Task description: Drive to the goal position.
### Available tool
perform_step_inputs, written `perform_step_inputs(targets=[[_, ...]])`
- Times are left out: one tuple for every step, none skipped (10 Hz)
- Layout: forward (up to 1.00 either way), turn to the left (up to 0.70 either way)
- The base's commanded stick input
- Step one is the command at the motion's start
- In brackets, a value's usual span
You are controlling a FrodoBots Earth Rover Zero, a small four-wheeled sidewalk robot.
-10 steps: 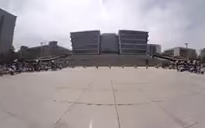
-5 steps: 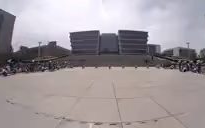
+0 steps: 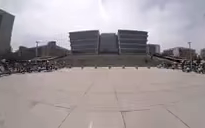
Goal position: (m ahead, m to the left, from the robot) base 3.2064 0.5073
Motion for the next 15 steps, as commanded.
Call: perform_step_inputs(targets=[[1.00, 0.00], [1.00, 0.00], [1.00, 0.00], [1.00, 0.00], [1.00, 0.00], [1.00, 0.00], [1.00, 0.00], [1.00, 0.00], [1.00, 0.00], [1.00, 0.00], [1.00, 0.00], [1.00, 0.00], [1.00, 0.00], [1.00, 0.00], [1.00, 0.00]])
